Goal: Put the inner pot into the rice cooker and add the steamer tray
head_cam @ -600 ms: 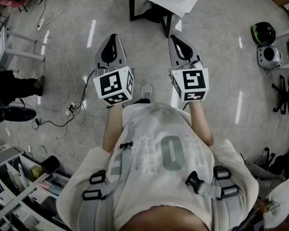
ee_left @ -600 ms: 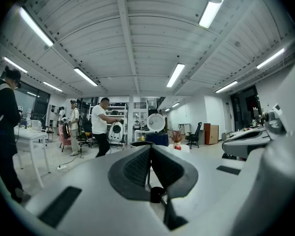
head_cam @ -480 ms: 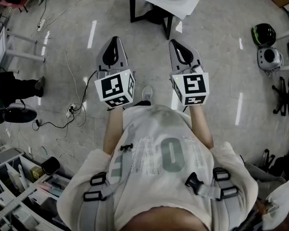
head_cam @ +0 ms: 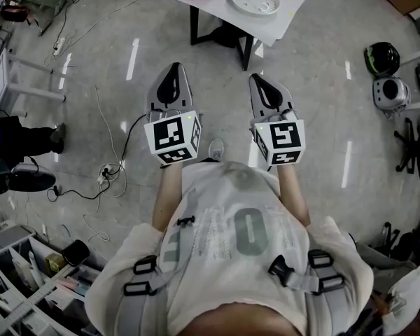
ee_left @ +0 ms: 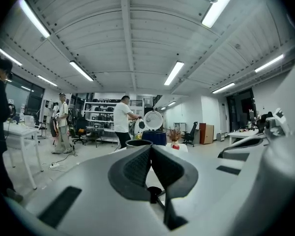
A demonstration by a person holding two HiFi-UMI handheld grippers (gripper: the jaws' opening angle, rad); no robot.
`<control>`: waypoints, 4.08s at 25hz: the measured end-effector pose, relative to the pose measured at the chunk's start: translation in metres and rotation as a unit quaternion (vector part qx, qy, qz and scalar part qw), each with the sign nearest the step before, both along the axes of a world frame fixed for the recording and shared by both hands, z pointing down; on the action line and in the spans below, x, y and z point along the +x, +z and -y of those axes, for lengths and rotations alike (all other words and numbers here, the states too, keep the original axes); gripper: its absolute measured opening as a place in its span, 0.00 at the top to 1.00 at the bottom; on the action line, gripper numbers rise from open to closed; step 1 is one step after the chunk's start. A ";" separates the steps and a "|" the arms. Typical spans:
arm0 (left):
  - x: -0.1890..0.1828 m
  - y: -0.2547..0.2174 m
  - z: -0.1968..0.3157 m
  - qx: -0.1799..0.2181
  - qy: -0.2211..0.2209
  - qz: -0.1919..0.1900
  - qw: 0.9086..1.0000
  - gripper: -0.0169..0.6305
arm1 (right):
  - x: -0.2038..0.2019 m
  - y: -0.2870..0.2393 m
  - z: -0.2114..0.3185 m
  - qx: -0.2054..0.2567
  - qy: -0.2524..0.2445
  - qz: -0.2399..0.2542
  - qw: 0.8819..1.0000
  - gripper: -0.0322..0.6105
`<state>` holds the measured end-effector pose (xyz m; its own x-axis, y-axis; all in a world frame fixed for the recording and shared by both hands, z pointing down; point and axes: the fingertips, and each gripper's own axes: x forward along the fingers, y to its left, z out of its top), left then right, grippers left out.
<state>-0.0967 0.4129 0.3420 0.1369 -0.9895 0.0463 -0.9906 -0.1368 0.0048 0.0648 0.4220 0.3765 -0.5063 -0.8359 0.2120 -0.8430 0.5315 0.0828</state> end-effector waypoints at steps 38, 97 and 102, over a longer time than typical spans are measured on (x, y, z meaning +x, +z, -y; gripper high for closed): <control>-0.062 -0.005 0.251 0.009 -0.014 -0.058 0.998 0.94 | -0.027 -0.008 0.278 0.022 0.018 0.018 0.999 0.94; -0.093 -0.037 0.544 0.015 -0.012 -0.040 0.999 0.86 | -0.053 -0.041 0.574 -0.018 -0.015 0.085 0.996 0.72; -0.101 -0.014 0.555 -0.027 -0.001 -0.073 0.997 0.67 | -0.058 -0.028 0.584 -0.073 -0.011 0.123 0.990 0.65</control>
<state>-0.1982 -0.1421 0.3276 0.1447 -0.9863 0.0787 -0.9789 -0.1312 0.1564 0.0064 -0.1621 0.3490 -0.5753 -0.7937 0.1979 -0.8162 0.5408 -0.2034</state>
